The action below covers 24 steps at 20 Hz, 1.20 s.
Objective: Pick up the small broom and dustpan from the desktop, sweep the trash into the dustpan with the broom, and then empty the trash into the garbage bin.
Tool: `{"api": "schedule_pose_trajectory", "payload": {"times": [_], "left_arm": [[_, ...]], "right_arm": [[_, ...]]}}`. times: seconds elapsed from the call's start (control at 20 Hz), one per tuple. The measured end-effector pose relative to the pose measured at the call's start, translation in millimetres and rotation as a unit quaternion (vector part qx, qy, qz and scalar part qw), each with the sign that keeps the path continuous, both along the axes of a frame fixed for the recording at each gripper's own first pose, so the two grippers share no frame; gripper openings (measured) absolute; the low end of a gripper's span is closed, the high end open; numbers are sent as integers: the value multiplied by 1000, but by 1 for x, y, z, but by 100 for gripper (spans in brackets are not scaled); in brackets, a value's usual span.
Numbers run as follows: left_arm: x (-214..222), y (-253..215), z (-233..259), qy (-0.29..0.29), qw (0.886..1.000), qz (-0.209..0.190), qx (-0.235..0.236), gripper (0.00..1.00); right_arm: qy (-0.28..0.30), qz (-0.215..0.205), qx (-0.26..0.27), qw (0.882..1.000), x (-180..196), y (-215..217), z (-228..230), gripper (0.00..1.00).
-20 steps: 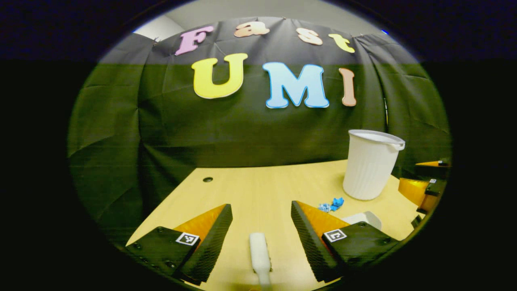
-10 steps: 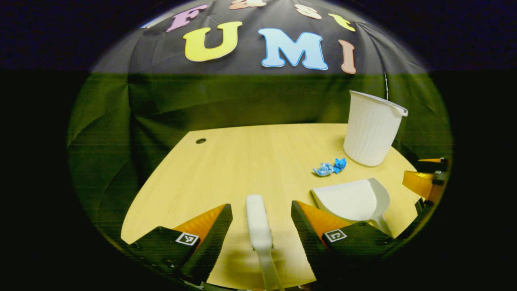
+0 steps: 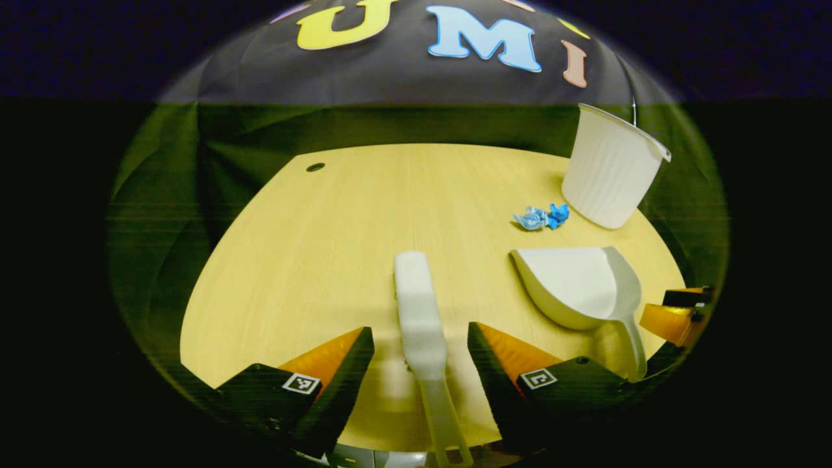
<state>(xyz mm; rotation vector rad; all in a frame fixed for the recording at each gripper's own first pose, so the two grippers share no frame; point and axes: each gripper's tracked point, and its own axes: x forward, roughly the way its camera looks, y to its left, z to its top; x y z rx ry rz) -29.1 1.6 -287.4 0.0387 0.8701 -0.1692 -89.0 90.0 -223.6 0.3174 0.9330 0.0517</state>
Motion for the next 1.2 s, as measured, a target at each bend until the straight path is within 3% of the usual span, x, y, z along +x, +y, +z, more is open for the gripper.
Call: {"api": "schedule_pose_trajectory", "payload": {"times": [0.05,0.2,0.25,0.4,0.45,0.75,0.95,1.0,1.15,1.2], "left_arm": [[-2,0,-5,7,1000,-3,0,100],[-2,-1,-16,27,1000,-10,3,100],[-2,-2,-20,33,999,-11,5,96],[3,1,-30,50,999,-10,9,100],[5,1,-32,55,998,-9,8,96],[16,0,-50,83,997,-8,9,99],[24,0,-57,90,996,-12,20,92],[24,0,-59,93,995,-11,20,89],[25,-1,-61,99,995,-9,19,89],[26,0,-63,99,995,-8,21,87]], "right_arm": [[11,3,3,1000,-4,4,-5,97],[40,11,11,999,-8,14,-17,97],[50,13,13,999,-9,18,-22,97],[76,20,21,997,-9,25,-34,96],[83,22,23,996,-9,26,-37,96],[111,29,28,993,5,32,-57,94],[118,36,23,992,12,31,-62,92],[118,39,24,992,13,31,-62,84],[120,43,21,992,14,30,-63,80],[121,43,23,991,15,29,-64,73]]}}
